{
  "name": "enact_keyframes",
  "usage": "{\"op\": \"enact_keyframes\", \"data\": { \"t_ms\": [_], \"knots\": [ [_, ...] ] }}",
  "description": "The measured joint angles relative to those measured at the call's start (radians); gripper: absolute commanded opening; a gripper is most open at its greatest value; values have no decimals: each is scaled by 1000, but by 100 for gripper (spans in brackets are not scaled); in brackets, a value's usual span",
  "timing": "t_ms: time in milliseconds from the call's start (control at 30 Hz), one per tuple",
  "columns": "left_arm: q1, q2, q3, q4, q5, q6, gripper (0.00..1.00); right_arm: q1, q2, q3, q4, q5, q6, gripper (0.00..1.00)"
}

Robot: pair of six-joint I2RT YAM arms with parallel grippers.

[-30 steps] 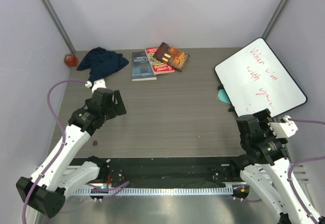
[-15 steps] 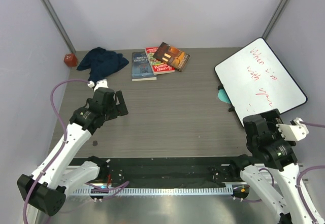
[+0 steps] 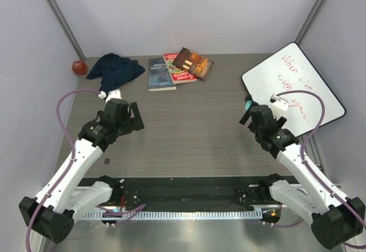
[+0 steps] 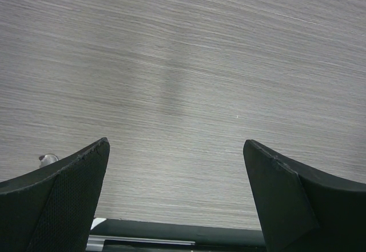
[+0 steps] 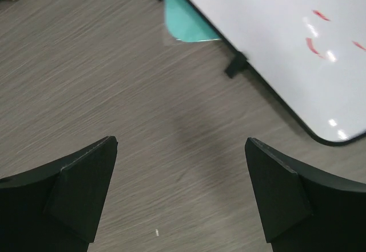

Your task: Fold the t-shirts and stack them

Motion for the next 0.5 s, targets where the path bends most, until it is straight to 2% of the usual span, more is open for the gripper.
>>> {"op": "enact_keyframes", "data": {
  "t_ms": [133, 300, 433, 500],
  "knots": [
    [0, 3, 0, 6, 9, 0, 100, 0, 86, 13, 96, -146, -107, 100],
    [0, 45, 0, 64, 60, -5, 100, 0, 270, 37, 146, -309, -182, 98],
    [3, 176, 53, 101, 70, -8, 100, 0, 285, 39, 160, -381, -210, 98],
    [13, 297, 153, 102, 72, -8, 100, 0, 270, 44, 169, -410, -213, 97]
  ]
}}
